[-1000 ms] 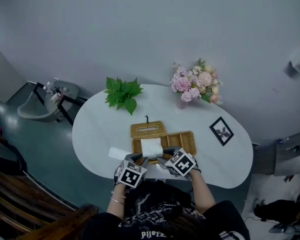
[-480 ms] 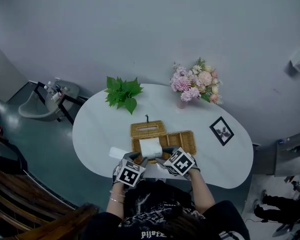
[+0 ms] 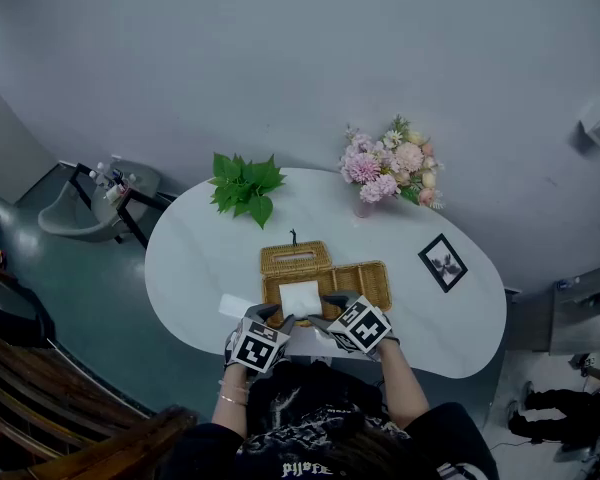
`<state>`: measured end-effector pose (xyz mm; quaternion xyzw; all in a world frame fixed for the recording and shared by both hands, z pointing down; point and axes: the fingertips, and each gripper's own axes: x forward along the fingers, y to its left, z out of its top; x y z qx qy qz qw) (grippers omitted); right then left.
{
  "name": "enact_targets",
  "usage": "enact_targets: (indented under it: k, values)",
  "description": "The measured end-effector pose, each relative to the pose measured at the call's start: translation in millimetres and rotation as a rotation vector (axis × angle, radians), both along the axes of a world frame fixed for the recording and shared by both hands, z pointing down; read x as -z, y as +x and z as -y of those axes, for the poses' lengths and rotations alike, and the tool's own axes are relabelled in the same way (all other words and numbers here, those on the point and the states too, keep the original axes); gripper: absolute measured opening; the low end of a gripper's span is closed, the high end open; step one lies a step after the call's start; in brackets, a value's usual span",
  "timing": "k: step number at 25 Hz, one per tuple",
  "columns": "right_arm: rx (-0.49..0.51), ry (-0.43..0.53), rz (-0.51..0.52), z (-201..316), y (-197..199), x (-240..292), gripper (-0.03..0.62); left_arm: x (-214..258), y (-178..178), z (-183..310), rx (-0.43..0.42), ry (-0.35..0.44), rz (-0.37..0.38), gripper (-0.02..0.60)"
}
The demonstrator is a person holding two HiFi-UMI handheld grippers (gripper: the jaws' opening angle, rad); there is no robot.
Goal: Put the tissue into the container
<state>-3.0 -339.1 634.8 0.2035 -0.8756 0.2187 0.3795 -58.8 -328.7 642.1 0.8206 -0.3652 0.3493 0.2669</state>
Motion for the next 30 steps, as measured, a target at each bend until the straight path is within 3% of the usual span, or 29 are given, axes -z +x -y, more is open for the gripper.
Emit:
enact_targets:
  k: [7, 14, 20, 25, 30]
  values:
    - [-0.022, 0.057, 0.045, 4.7, 1.6, 12.1, 0.244, 1.8, -2.2, -1.4, 0.018, 0.029, 0.019, 0.166]
    - [-0.1, 0.157, 0.092, 16.8, 6.6, 33.1, 0.245, 27.9, 2.8, 3.7, 0.025, 0.176, -0.015, 0.164]
    - [-0.171, 0.243, 0.128, 17.9, 15.7, 53.9, 0.244, 65.7, -7.2, 13.8, 0.181, 0.341, -0.187, 0.164]
    - [-0.248, 0.338, 0.175, 17.7, 24.9, 71.2, 0.244, 90.2, -19.2, 14.1, 0.26, 0.458, -0.246, 0.164]
    - [-0.317, 0.399, 0.202, 11.1, 31.9, 76.0, 0.218, 100.6, -25.9, 1.4, 0.32, 0.518, -0.285, 0.147]
